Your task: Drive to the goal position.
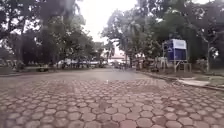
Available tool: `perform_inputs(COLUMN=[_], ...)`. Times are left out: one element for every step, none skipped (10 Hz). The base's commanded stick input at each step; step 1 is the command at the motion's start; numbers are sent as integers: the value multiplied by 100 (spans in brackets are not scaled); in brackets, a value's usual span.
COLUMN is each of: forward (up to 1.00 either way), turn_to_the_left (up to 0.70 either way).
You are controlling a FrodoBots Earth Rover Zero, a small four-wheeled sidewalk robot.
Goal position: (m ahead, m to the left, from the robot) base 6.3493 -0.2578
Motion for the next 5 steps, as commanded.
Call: perform_inputs(forward=[70,70,70,70,70], turn_to_the_left=[0,0,0,0,0])
